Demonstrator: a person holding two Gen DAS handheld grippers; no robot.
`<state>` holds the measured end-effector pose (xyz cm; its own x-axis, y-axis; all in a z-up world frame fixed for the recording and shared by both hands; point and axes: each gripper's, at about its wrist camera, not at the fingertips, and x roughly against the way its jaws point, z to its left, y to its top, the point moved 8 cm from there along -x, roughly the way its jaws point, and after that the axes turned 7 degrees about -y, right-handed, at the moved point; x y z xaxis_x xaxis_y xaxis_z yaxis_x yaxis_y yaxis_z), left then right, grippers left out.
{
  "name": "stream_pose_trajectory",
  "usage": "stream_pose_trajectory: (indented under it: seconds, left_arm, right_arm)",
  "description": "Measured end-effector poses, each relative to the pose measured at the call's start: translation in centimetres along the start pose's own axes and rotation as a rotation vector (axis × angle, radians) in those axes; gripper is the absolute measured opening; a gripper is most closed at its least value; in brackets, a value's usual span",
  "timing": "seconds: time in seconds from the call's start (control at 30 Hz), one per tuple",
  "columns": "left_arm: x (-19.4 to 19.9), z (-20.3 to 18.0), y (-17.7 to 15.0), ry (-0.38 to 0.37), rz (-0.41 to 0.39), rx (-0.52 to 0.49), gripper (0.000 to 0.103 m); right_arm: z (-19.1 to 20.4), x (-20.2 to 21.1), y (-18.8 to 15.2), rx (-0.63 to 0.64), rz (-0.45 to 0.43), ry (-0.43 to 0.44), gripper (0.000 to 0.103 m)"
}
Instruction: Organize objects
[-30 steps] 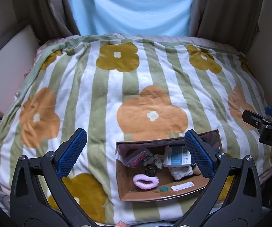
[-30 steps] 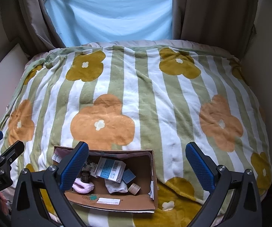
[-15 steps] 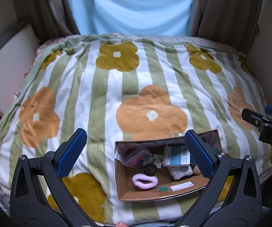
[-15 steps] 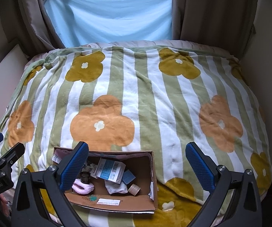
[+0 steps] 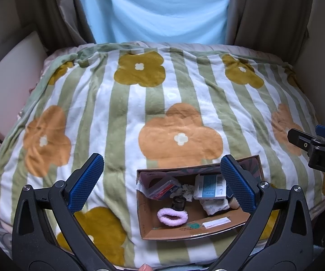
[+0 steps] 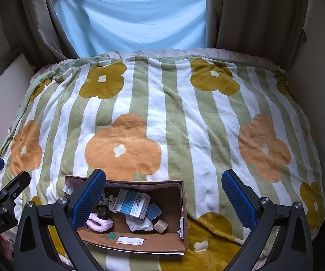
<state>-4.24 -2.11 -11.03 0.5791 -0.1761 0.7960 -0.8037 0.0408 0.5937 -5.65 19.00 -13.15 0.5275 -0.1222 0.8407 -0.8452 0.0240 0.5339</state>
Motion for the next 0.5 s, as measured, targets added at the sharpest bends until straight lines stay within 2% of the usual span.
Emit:
stream_pose_trajectory:
  seconds: [0.5]
  left_arm:
    - [0.31, -0.27, 0.35, 0.004, -0.011, -0.008, 0.103]
  right_arm:
    - [-0.05, 0.08, 0.37, 0.003, -0.004, 0.000, 0.102]
